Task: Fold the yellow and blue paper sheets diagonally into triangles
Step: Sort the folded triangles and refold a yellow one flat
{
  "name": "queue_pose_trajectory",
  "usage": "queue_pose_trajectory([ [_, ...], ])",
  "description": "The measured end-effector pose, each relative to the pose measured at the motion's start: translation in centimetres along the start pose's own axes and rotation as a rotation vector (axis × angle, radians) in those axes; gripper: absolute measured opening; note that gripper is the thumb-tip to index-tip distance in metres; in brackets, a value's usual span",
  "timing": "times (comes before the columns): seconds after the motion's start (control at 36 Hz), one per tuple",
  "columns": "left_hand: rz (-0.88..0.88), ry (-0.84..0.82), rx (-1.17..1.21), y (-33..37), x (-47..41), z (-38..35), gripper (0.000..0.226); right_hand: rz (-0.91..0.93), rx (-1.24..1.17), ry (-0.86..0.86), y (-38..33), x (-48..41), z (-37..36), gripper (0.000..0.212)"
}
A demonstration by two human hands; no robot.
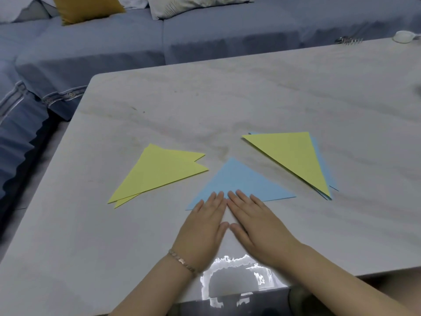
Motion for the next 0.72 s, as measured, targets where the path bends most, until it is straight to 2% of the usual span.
queue_pose_trajectory([
  [0.06,0.046,-0.086,-0.069,-0.4,0.4,-0.7,0.063,0.02,-0.006,-0.015,-0.4,-0.5,-0.1,0.062],
  [0.28,0.105,-0.179,-0.115,-1.1,1.2,-1.1,0.067,0.046,0.066,-0.03,1.1,0.3,0.0,0.067],
  [0.42,0.113,-0.181,-0.081,-0.9,1.2,-1.1,0.069,-0.052,0.092,-0.028,4.1,2.1,0.6,0.069],
  [0.5,0.044,-0.117,-0.043,-0.4,1.2,-0.9,0.081,-0.132,0.066,-0.003,6.5,3.1,0.9,0.079],
  [0.61,0.082,-0.087,-0.076,-0.1,1.0,-0.6,0.079,-0.165,0.047,0.018,8.5,4.1,1.2,0.091],
  [0.72,0.1,-0.153,-0.071,1.2,-0.1,-1.1,0.072,-0.212,0.087,0.025,8.0,4.1,1.3,0.082],
])
Point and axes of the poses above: each hand's wrist, its own x-axis away from the middle knuckle, its own z-axis out of the back of the hand, y = z × x, the point moved 6 cm from there along -x, towards the middle knuckle, and after that the axes turned 1 degree about -x, right-handed, at the moved point
